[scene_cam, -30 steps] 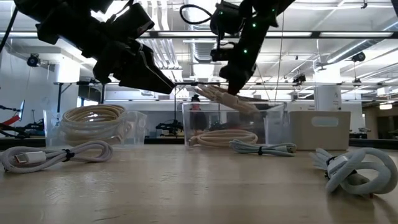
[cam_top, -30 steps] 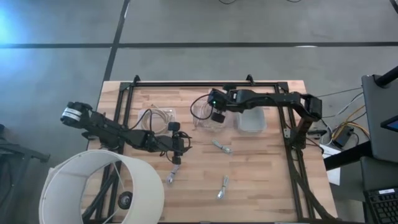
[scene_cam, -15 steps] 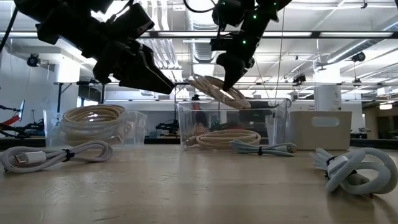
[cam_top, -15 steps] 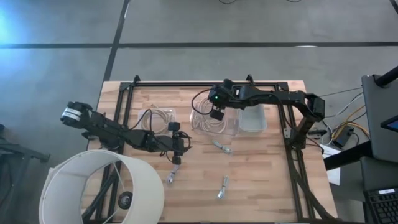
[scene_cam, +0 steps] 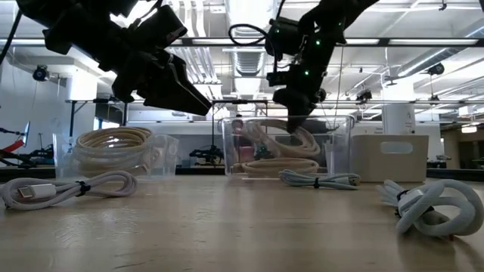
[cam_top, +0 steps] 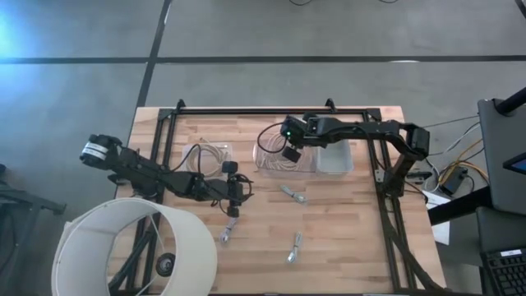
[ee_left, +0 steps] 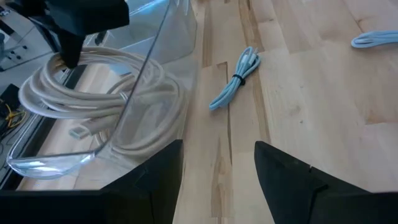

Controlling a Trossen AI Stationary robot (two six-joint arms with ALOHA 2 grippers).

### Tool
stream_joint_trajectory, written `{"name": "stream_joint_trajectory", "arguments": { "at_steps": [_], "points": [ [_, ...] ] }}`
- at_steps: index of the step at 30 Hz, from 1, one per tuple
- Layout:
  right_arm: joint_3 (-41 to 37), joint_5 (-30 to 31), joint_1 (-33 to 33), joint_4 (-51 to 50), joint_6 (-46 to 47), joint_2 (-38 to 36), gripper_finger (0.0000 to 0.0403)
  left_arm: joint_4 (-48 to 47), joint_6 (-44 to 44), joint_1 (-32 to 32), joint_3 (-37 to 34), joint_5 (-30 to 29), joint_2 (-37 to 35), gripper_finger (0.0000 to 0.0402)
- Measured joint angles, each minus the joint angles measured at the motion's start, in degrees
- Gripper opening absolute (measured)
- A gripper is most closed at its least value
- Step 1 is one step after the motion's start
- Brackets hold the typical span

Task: Pick & Place USB Port
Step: Put the brown charger cable into the right transparent bin

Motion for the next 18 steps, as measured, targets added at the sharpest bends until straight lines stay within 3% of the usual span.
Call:
{"name": "stream_joint_trajectory", "arguments": {
  "at_steps": [6, 18],
  "points": [
    [-1.1, 0.4, 0.1, 0.8, -0.7, 0.0, 0.0045, 0.0, 0.0, 0.0, 0.0, 0.0, 0.0, 0.0202],
    [-0.9, -0.2, 0.5, 0.6, -1.8, 0.0, 0.0131, 0.0, 0.0, 0.0, 0.0, 0.0, 0.0, 0.0202]
  ]
}}
